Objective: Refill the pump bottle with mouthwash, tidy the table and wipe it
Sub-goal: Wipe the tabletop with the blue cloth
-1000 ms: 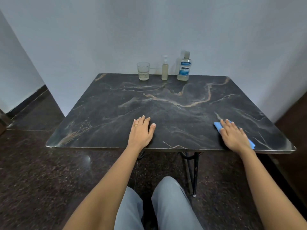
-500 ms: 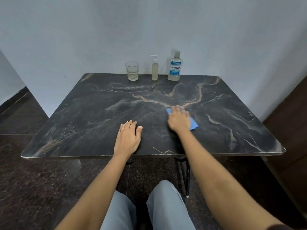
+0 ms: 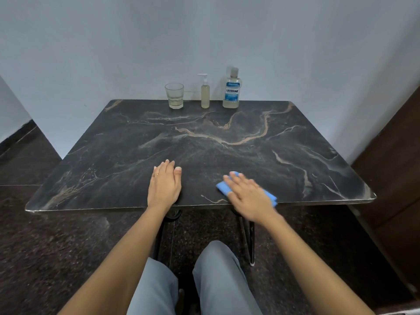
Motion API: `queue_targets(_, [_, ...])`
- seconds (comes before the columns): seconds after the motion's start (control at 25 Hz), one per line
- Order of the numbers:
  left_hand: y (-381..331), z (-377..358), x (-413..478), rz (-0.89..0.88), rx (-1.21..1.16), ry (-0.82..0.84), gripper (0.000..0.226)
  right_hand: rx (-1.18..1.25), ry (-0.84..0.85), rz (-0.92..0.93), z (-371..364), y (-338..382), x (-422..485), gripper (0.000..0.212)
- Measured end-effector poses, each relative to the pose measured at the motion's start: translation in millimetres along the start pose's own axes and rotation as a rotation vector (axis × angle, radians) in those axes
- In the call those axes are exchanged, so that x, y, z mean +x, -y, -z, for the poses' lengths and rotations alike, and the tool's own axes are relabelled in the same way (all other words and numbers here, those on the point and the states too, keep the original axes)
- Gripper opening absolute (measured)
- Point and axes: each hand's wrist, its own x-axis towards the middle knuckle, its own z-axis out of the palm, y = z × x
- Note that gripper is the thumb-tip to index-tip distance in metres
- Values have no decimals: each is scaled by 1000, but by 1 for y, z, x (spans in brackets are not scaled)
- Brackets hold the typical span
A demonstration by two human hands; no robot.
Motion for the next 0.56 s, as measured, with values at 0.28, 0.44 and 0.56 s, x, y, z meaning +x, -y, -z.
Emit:
queue_targets(0.28, [0,6,4,-8,-59,88,57,4,-102,-570,43,-167,18,53])
queue_targets(0.44, [21,18,29,-58,-11,77,59,31,-173,-726,50,-180,84,54])
queue_targets(0.56, [51,23,54,-45,114,51,56,48,-147,-760,48,-161,135,54])
